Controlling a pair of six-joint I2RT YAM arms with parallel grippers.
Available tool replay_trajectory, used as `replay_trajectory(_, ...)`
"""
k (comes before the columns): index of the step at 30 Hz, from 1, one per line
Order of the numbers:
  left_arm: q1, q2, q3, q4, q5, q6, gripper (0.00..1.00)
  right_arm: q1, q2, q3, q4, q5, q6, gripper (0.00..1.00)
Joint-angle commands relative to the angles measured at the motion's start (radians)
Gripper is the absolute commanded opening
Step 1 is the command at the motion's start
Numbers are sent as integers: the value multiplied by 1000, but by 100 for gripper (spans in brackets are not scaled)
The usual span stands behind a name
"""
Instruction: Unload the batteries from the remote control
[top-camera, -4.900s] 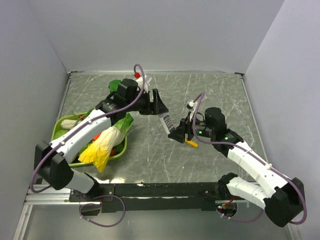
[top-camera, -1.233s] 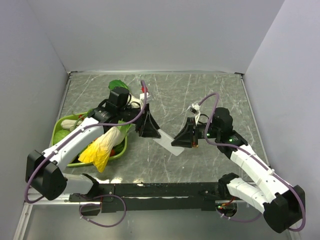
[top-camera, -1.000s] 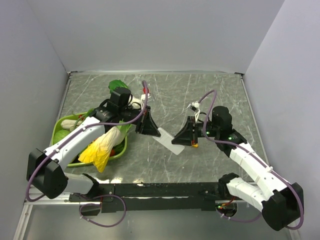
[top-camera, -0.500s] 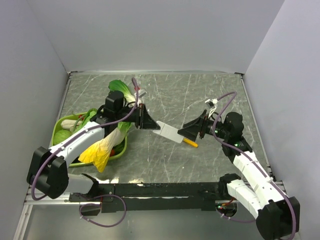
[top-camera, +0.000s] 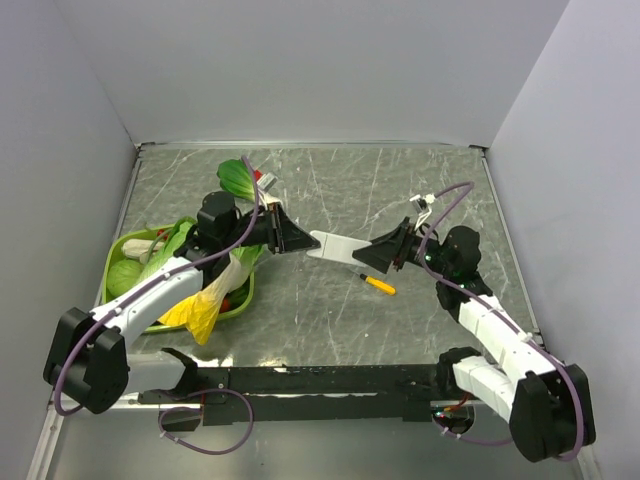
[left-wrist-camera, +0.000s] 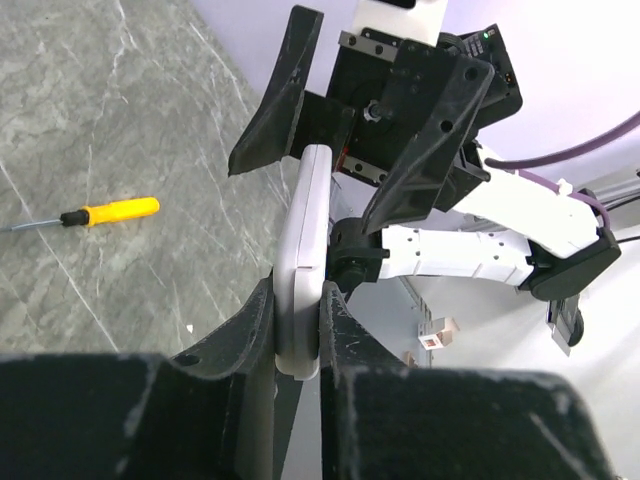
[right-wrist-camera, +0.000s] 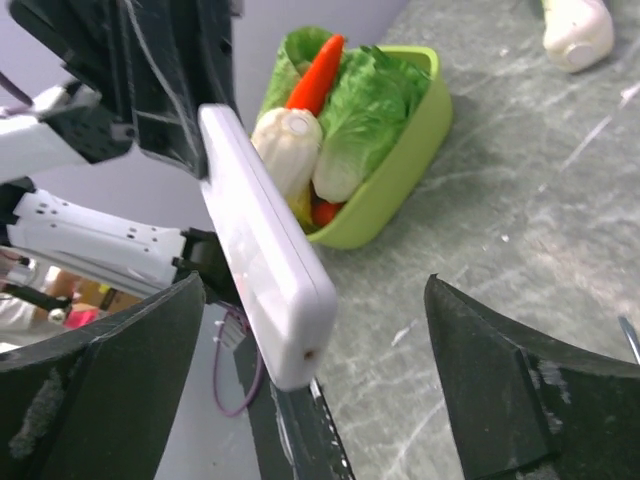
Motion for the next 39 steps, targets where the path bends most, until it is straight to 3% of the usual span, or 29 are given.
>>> replay_trajectory(1, -3, -8, -2, 97, -13, -44, 1, -2, 85, 14, 230, -64, 114, 93)
replay_trajectory(7, -3, 17, 7, 102, -7, -57, 1, -2, 179, -28, 451, -116, 259, 65)
replay_trajectory(8, -3, 20, 10, 87, -9, -42, 1, -2, 182, -31, 457, -121, 261, 48)
replay_trajectory(10, -3, 20, 32, 17, -16, 7, 1, -4, 179, -38, 457, -122, 253, 29)
replay_trajectory(12, -2, 17, 61, -80, -45, 44, 4, -4, 168, -38, 439, -122, 244, 20)
replay_trajectory(13, -2, 18, 68, -106, -50, 73, 11, -5, 165, -38, 429, -122, 243, 16)
replay_trajectory(17, 18, 26, 79, -145, -21, 86, 16, -13, 147, -38, 429, -132, 247, 9)
replay_trajectory(26, 67, 47, 59, -97, 62, 68, 18, -73, 124, -69, 472, -179, 284, 6)
replay_trajectory(28, 67, 50, 62, -94, 77, 67, 31, -77, 125, -71, 472, -187, 284, 5)
replay_trajectory(32, 66, 52, 65, -80, 85, 78, 40, -82, 128, -72, 468, -193, 278, 4)
replay_trajectory(33, 66, 51, 62, -79, 85, 78, 51, -82, 133, -74, 483, -193, 289, 4)
replay_trajectory(38, 49, 63, 47, -41, 80, 74, 74, -82, 148, -83, 527, -196, 316, 2)
replay_trajectory(39, 43, 66, 47, -33, 77, 78, 85, -82, 153, -83, 530, -196, 318, 2)
